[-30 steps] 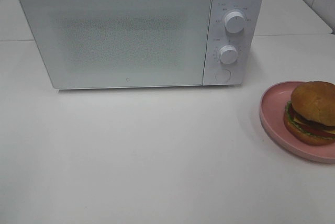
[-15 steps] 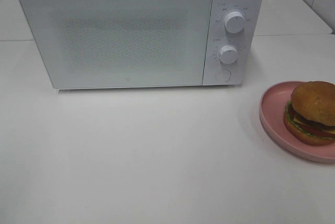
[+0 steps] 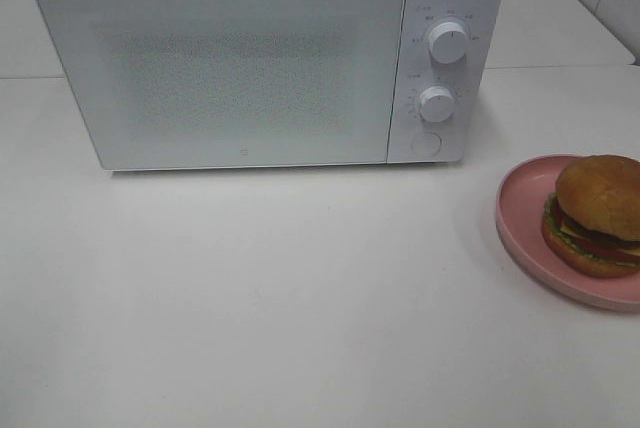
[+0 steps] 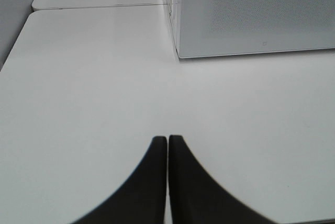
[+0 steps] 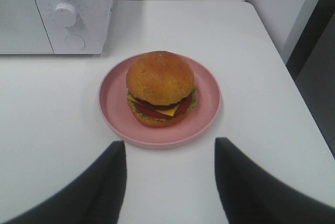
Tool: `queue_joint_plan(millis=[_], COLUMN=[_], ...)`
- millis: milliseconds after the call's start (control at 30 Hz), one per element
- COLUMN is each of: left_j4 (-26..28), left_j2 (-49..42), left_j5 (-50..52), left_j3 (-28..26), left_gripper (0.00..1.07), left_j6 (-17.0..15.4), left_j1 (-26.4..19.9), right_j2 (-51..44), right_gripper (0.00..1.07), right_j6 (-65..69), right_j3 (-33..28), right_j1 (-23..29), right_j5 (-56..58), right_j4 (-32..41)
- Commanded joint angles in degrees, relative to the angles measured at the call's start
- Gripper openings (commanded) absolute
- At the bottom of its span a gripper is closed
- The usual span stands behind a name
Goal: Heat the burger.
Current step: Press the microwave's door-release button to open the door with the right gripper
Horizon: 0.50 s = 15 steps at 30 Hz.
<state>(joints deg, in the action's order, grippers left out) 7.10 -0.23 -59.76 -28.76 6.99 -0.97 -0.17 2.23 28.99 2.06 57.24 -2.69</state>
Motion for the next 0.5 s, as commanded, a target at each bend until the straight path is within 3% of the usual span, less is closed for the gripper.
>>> queue_joint_plan(millis=[33,500], left_j4=[0.46,0.46], left_j2=[-1.32,-1.32], left_j5=[0.57,0.57], left_j3=[0.11,0.11], left_gripper=[0.00,0.00], left_j6=[-0.23,-0.23], left_j1=[-0.17,-0.17], right_j2=[-0.57,-0.57], right_gripper=[0.48,0.48], right_j6=[-0.40,-0.40], right_j3=[0.00,0.00], right_j1=[-0.29,-0.29], right_j5=[-0.46,-0.46], right_j4=[-0.11,-0.11])
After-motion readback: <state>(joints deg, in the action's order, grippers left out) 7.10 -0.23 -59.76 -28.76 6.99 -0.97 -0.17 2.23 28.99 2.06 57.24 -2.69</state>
